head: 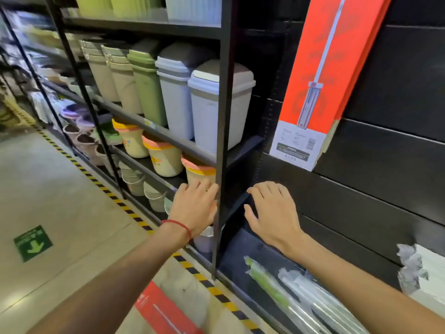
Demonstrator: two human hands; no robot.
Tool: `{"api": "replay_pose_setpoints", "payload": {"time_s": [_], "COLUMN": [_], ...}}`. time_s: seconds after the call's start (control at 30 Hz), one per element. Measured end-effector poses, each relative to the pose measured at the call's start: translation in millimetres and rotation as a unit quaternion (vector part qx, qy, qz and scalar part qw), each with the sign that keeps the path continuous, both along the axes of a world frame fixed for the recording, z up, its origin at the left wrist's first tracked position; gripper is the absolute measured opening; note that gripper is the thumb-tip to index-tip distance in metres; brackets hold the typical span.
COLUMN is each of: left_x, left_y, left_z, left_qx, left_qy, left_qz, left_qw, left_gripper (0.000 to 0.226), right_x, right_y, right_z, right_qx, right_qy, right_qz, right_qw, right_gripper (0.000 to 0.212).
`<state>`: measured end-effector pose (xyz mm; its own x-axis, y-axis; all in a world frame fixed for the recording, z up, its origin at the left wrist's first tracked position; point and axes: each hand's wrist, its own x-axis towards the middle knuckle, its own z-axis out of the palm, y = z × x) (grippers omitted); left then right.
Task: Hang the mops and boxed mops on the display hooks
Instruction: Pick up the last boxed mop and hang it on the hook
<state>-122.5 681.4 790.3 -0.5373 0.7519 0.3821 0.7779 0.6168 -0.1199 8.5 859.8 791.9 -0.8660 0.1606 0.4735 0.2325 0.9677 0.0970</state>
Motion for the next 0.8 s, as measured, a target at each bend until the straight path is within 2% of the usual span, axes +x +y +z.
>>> {"api": "replay_pose_setpoints", "payload": {"time_s": [0.23, 0.37, 0.57, 0.7, 0.8], "left_x": [25.1, 46.7, 59.7, 50.5, 32.4], "left_y": [-78.7, -121.9, -179.5, -202.7, -222.0], "left_z": [-67.0, -102.8, -163.8, -205.4, -245.4], "left_qx": [-0.020, -0.047, -0.079, -0.017, 0.034], "left_qy": [-0.059, -0.095, -0.142, -0.160, -0.185], "left_qz": [0.098, 0.149, 0.200, 0.197, 0.194], "left_qw": [0.993, 0.983, 0.966, 0.967, 0.963], "left_gripper": [0.035, 0.035, 0.036, 0.036, 0.031], "right_x": [-18.5, -27.2, -41.8, -59.0, -76.3], "right_y": [-51.2, -73.3, -107.0, -129.1, -144.7], "right_z": [-52.8, -91.8, -151.2, -202.2, -240.6], "right_qx": [-0.059, -0.071, -0.102, -0.118, -0.123], "right_qy": [-0.050, -0.070, -0.123, -0.116, -0.176], "right_qz": [0.124, 0.168, 0.210, 0.233, 0.228], "right_qw": [0.989, 0.981, 0.965, 0.958, 0.950], "right_gripper": [0.035, 0.026, 0.028, 0.022, 0.034]}}
